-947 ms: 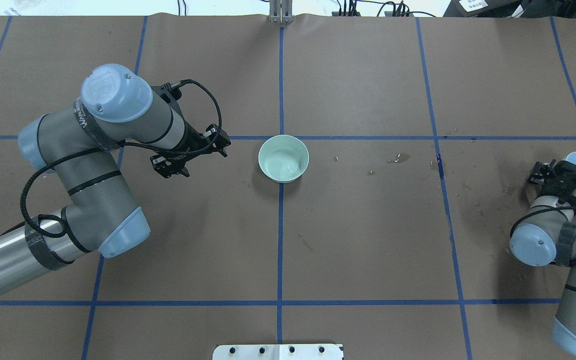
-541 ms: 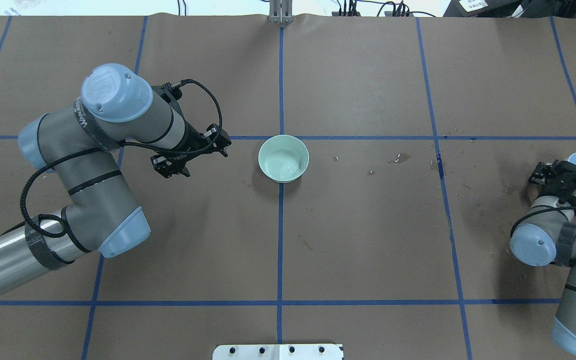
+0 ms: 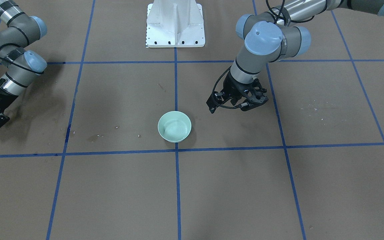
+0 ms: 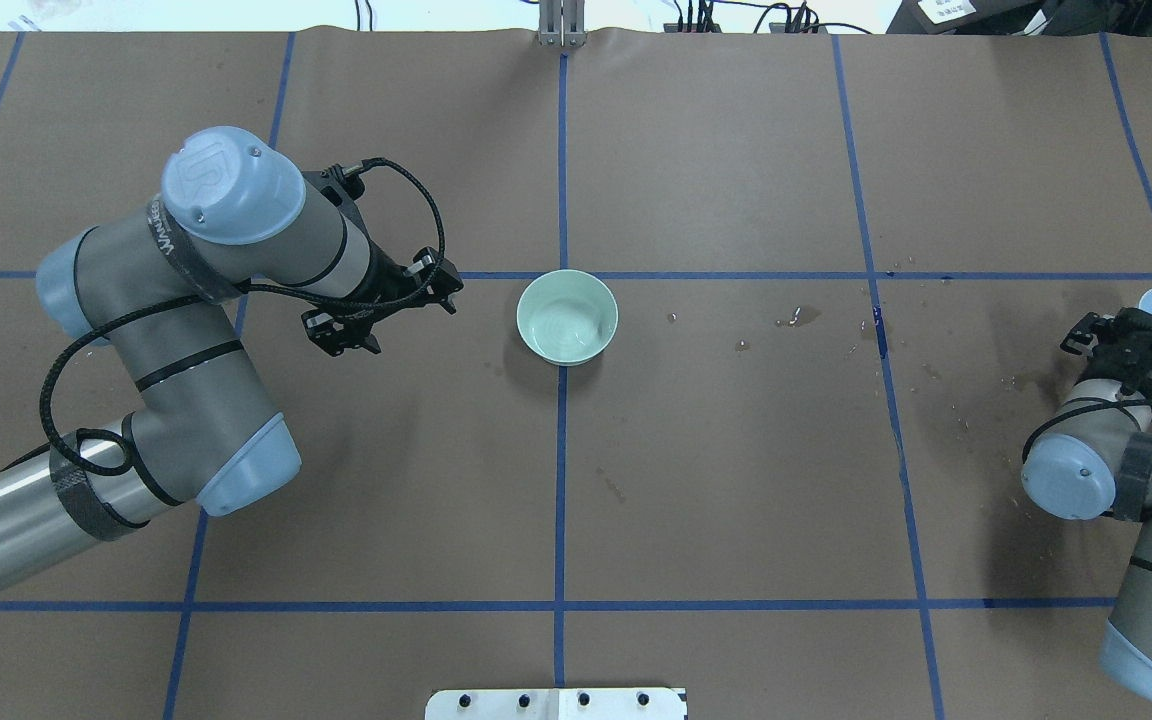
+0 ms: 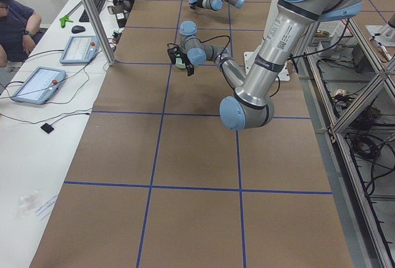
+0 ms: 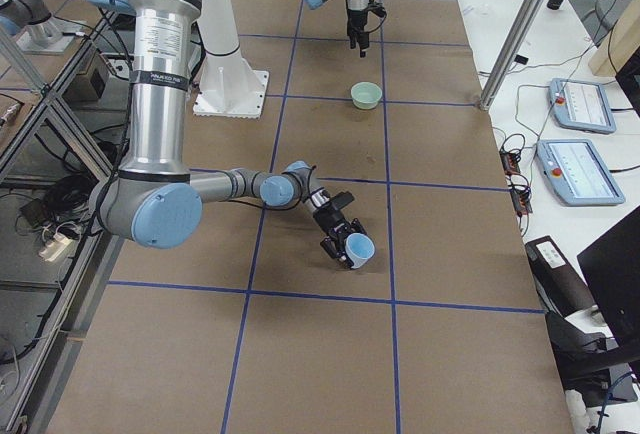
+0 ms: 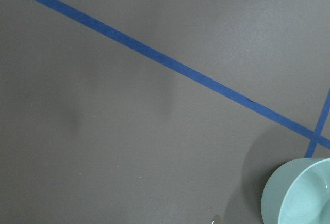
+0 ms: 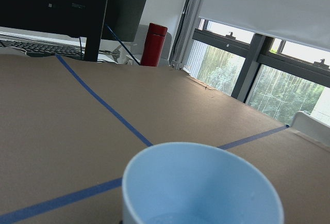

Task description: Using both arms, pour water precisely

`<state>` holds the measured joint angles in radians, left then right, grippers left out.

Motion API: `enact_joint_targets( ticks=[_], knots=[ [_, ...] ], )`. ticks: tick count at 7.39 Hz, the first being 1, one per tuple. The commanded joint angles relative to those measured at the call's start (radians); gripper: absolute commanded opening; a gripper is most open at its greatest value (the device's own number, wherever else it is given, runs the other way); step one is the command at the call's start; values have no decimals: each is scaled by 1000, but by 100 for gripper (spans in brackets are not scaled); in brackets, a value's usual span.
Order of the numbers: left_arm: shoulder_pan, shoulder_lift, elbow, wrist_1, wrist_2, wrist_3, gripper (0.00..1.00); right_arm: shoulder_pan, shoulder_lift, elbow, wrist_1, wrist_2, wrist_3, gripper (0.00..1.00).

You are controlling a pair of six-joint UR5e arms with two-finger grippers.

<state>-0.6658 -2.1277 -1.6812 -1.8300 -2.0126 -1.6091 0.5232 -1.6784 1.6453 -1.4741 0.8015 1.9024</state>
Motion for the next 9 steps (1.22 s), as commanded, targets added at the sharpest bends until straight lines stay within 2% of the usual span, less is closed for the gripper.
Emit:
enact_joint_targets(
  ticks=[1,4,6,7,8,9],
  knots=[
    [0,0,0,0,0,0,100,66,-4,66,0,-13,-107,0],
    [-6,0,-18,0,0,2,100,176,11,223,21,-7,-462,0],
    [-55,46,-82,17,-11,65,100,210,77,226,128,83,-624,0],
    [-69,87,-156,117,-24,194,100,210,110,240,130,96,-672,0],
    [-93,90,-199,224,-25,309,100,209,115,304,130,146,-750,0],
    [-116,94,-207,266,-26,360,100,207,138,350,130,194,-817,0]
  ],
)
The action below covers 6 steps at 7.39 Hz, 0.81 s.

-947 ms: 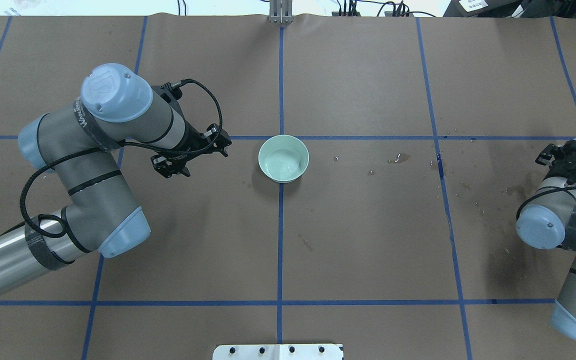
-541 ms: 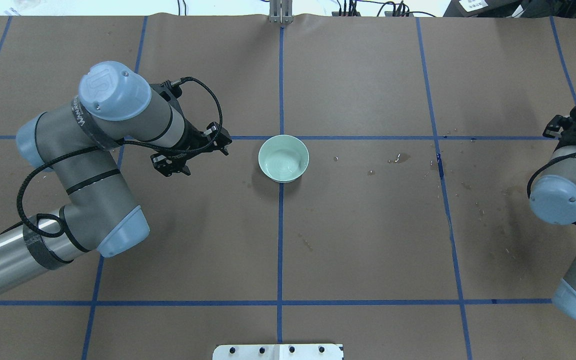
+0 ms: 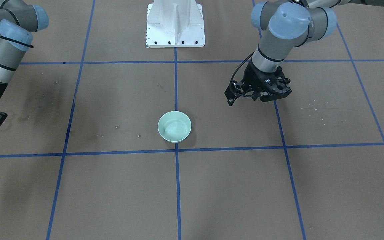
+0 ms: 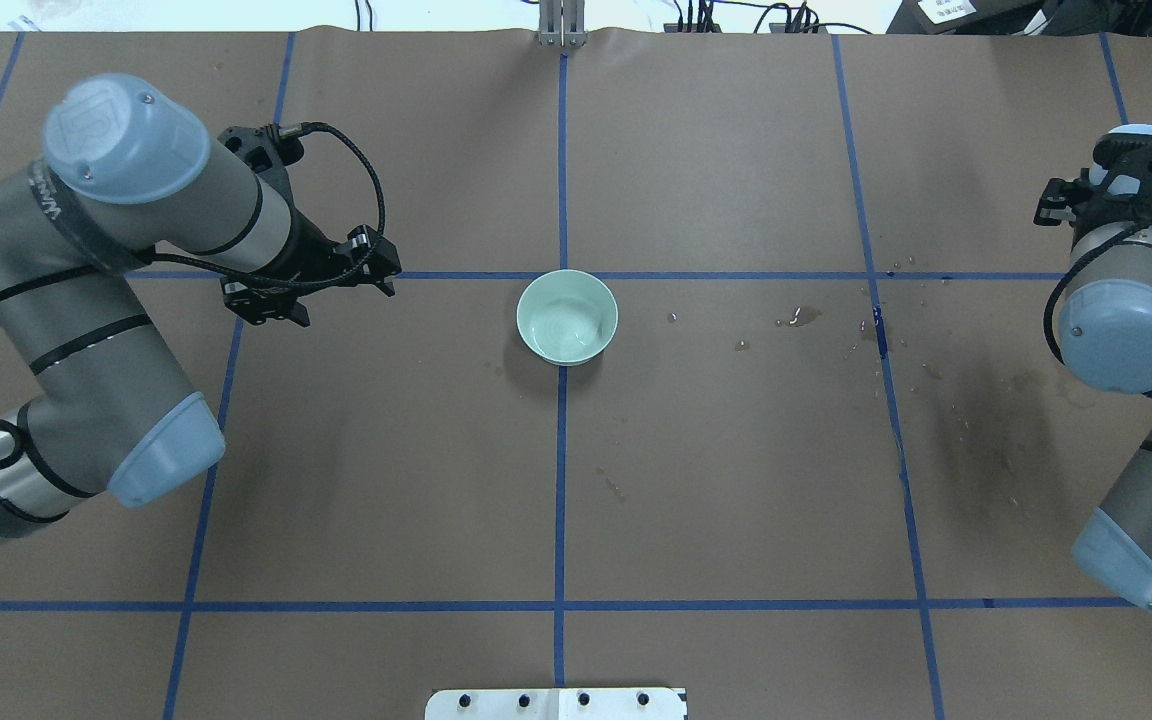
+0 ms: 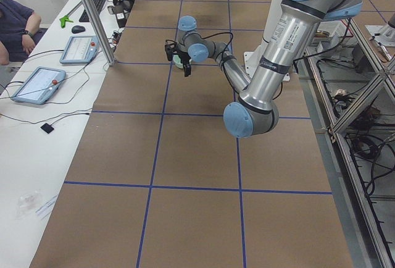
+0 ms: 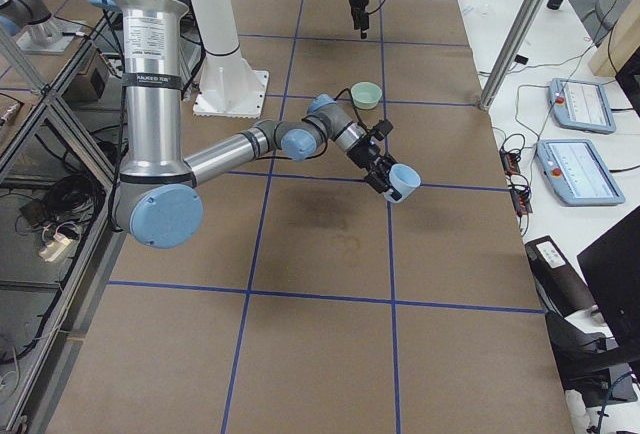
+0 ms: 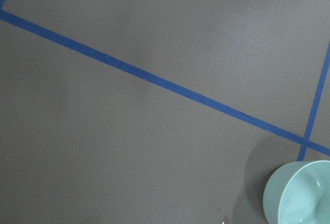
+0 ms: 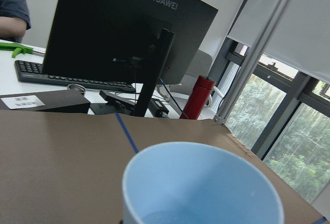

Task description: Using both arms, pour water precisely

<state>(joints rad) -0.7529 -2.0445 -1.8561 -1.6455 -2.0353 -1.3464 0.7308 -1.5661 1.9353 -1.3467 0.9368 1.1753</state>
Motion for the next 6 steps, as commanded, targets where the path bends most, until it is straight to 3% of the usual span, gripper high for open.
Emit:
enact_joint_targets(
  ticks=[1,2,5,6],
  knots=[
    [-43,27,-37,87,-3,114,100,-5,64,63,3,100,-95,0],
    [-60,65,-52,85,-6,125,100,-28,102,65,4,135,-98,0],
    [-75,93,-64,88,-6,193,100,-192,259,79,15,131,-89,0],
    [-75,93,-61,88,-6,193,100,-262,282,73,90,110,-83,0]
  ],
)
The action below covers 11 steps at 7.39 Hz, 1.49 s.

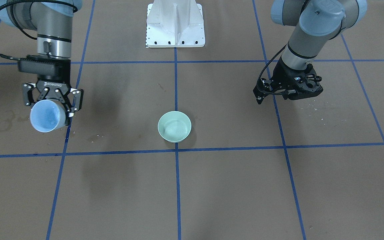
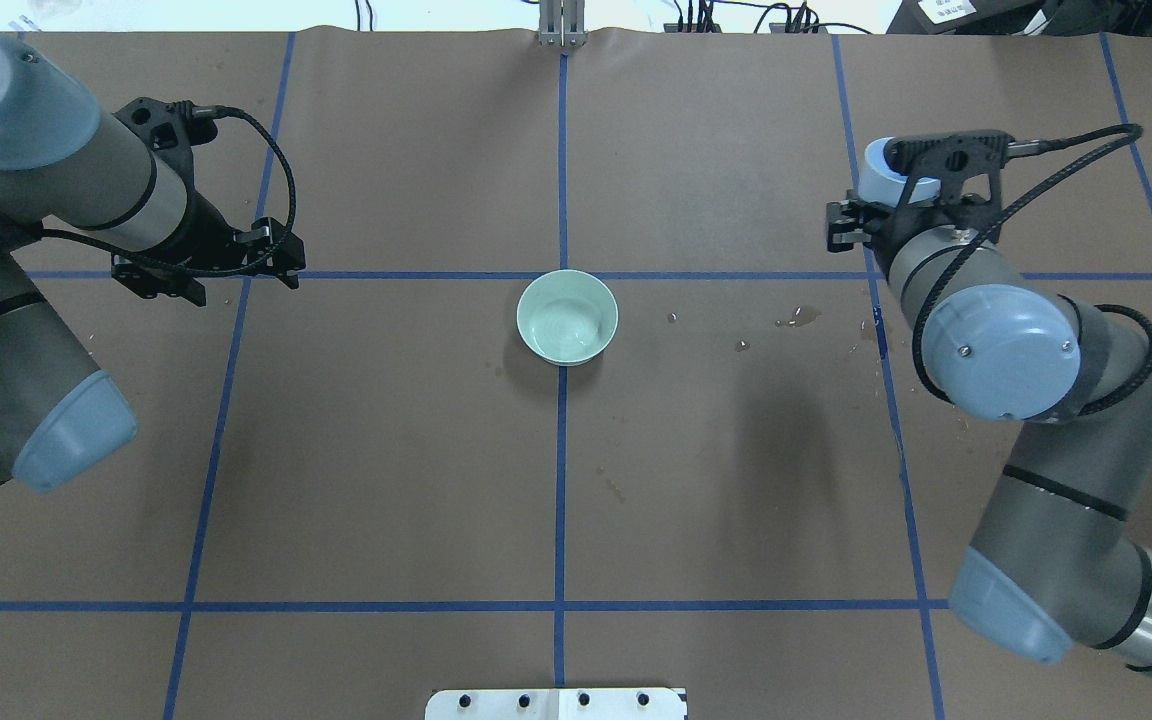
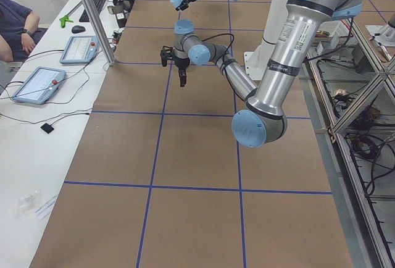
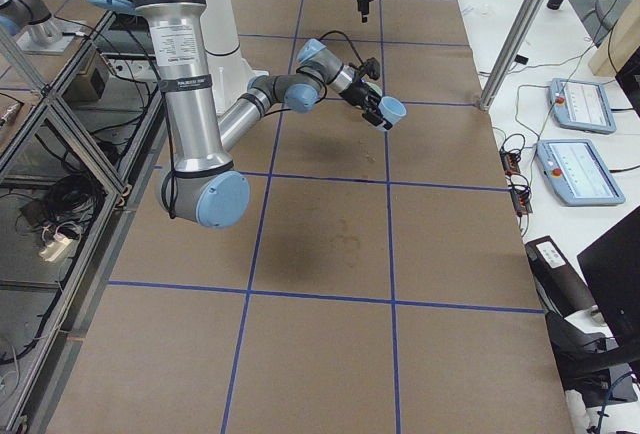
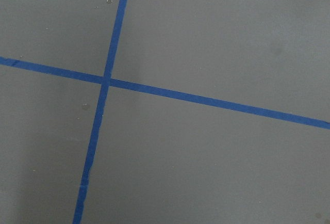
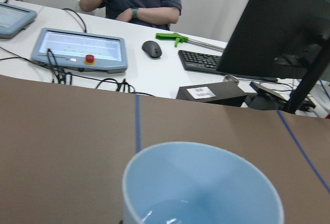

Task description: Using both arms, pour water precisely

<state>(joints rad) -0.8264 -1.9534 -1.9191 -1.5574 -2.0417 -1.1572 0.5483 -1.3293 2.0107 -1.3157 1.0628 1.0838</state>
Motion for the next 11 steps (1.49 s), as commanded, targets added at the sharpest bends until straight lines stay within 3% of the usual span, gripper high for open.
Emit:
enact_joint_targets(
  ticks=[1,3,5,8,11],
  knots=[
    [-2,2,3,2,0,4,100,-105,32,-3,131,-29,7,0],
    [-13,2,12,2,-2,5,100,-198,47,-13,168,-84,-4,0],
    [-16,4,14,2,-5,5,100,-237,48,-17,188,-73,-53,0],
    [-20,16,14,2,-9,5,100,-245,38,-55,402,67,-177,0],
    [-20,22,14,2,-9,5,100,-205,67,-119,418,94,-235,0]
  ],
)
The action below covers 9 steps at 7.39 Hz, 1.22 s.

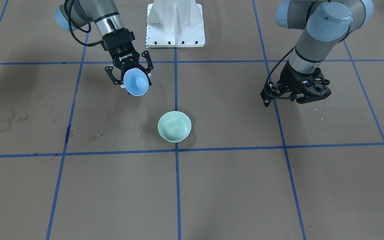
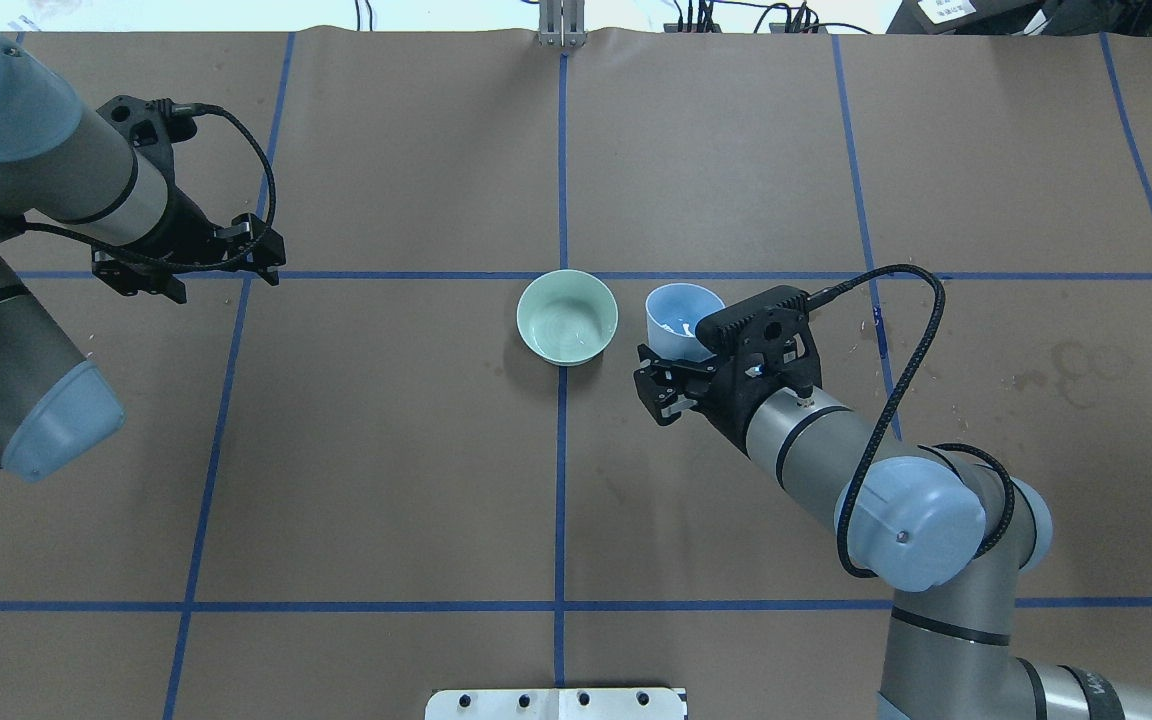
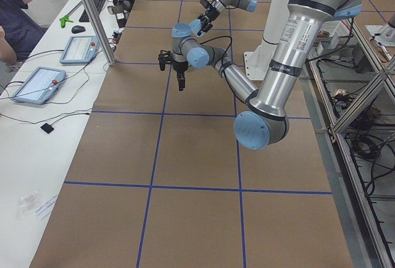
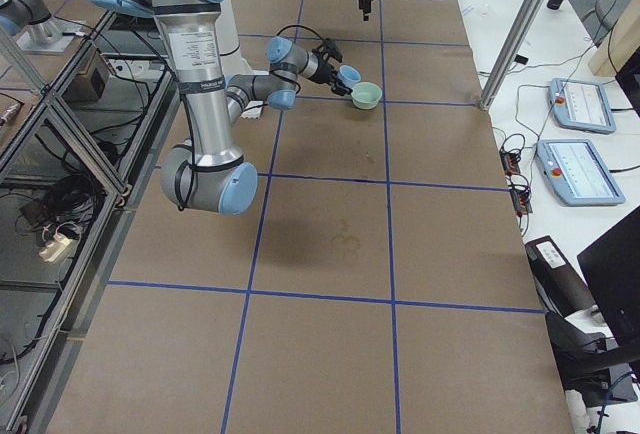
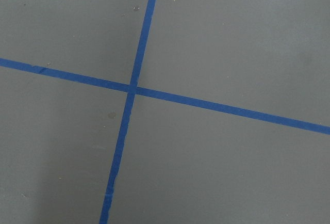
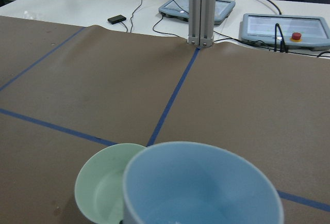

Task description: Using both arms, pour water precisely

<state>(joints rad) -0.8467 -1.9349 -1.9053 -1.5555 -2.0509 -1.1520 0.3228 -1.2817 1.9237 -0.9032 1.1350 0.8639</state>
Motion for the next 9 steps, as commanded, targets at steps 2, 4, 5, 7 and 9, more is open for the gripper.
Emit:
enact_joint_targets(
  ticks=[2,4,5,7,9],
  knots=[
    [0,14,-1,-2,0,0,100,45,67,-96,1,57,-20,0],
    [0,14,0,-2,0,0,100,68,96,-136,-2,133,-74,0],
    [0,14,2,-2,0,0,100,82,108,-152,-3,176,-80,0],
    [0,16,2,-2,0,0,100,110,140,-164,-55,233,-107,0],
    [0,22,0,-2,0,0,100,127,200,-161,-177,325,-112,0]
  ],
)
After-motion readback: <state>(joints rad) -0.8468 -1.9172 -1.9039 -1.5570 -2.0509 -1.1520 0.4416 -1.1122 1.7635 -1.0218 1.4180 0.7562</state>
